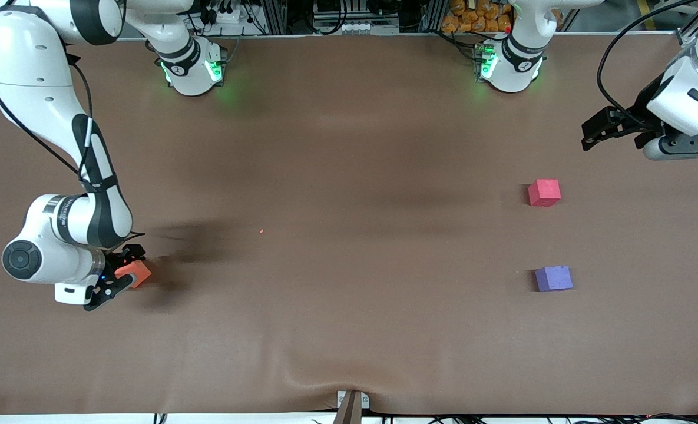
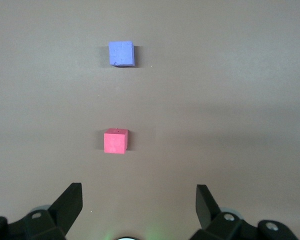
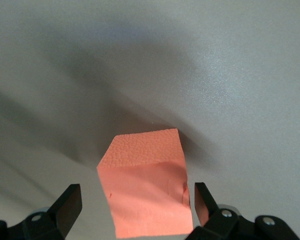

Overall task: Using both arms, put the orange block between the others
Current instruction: 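Carry the orange cube with the right gripper toward the table middle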

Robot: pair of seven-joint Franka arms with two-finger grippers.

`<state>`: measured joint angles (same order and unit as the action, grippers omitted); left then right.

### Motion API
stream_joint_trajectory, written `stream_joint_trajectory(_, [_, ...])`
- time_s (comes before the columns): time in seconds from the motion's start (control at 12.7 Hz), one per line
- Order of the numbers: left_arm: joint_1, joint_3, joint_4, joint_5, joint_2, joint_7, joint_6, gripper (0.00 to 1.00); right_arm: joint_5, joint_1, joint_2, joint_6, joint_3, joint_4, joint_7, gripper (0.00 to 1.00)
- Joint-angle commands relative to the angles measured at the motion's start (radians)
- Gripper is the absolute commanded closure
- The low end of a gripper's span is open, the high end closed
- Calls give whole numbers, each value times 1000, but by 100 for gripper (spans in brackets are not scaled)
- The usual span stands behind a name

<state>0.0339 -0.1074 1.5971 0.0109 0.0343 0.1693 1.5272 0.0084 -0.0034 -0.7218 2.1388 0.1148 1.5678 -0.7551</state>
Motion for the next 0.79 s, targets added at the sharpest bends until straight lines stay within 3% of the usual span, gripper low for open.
stream_joint_trajectory(0.0, [-5,-3,1,14,-1,-1,7,0,1,-9,-18,41,-4,-3,-46,0])
stream_joint_trajectory(0.08, [-5,-3,1,14,-1,-1,5,0,2,-6,-19,65,-4,-3,-47,0])
stream_joint_trajectory(0.16, [-5,-5,1,14,1,-1,7,0,-1,-4,-19,84,-4,-2,-67,9])
stream_joint_trajectory(0.24, [-5,-5,1,14,1,-1,5,0,-1,-4,-19,87,-4,-3,-101,35])
stream_joint_trajectory(0.32, [-5,-5,1,14,1,-1,4,0,1,-4,-19,87,-4,-3,-105,55])
stream_joint_trajectory(0.55, [-6,-3,1,14,6,-2,4,0,5,5,-10,86,-7,-15,-93,63])
stream_joint_trajectory(0.71, [-6,-5,0,14,1,-1,4,0,5,8,13,86,-50,-29,-72,69])
